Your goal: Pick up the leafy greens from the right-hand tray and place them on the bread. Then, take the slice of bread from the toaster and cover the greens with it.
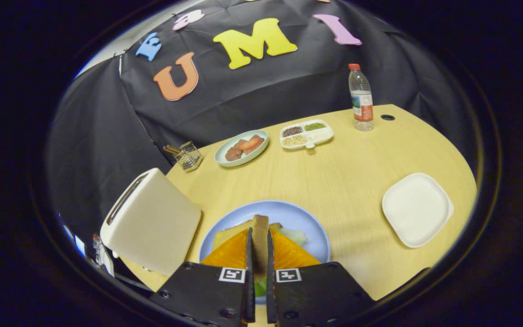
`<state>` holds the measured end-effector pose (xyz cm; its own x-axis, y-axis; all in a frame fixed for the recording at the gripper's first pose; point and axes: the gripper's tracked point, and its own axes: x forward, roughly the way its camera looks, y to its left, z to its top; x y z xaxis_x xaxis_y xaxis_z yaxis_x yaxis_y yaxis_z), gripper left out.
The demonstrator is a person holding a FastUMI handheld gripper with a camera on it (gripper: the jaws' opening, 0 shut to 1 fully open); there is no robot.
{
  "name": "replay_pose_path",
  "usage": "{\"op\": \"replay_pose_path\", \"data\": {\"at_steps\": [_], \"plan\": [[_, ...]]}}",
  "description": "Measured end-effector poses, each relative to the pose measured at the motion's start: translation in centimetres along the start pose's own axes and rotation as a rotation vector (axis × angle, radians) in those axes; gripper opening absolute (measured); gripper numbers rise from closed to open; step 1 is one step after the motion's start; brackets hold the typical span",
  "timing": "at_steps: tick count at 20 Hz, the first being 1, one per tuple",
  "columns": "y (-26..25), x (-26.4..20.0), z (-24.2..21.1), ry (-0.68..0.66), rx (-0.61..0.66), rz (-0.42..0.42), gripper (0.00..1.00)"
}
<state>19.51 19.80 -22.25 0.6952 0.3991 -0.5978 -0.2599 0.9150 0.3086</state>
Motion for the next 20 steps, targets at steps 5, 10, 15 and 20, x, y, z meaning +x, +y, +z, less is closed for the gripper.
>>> {"op": "replay_pose_path", "data": {"at_steps": [5, 10, 15, 20], "plan": [[-1.8, 0.2, 0.0, -0.009, 0.025, -0.014, 0.30], [-2.9, -1.8, 1.2, -0.099, -0.089, -0.122, 0.62], [-1.8, -7.2, 2.9, -0.250, -0.145, -0.198, 0.95], [2.0, -15.9, 3.8, -0.426, -0.174, -0.185, 0.96]]}}
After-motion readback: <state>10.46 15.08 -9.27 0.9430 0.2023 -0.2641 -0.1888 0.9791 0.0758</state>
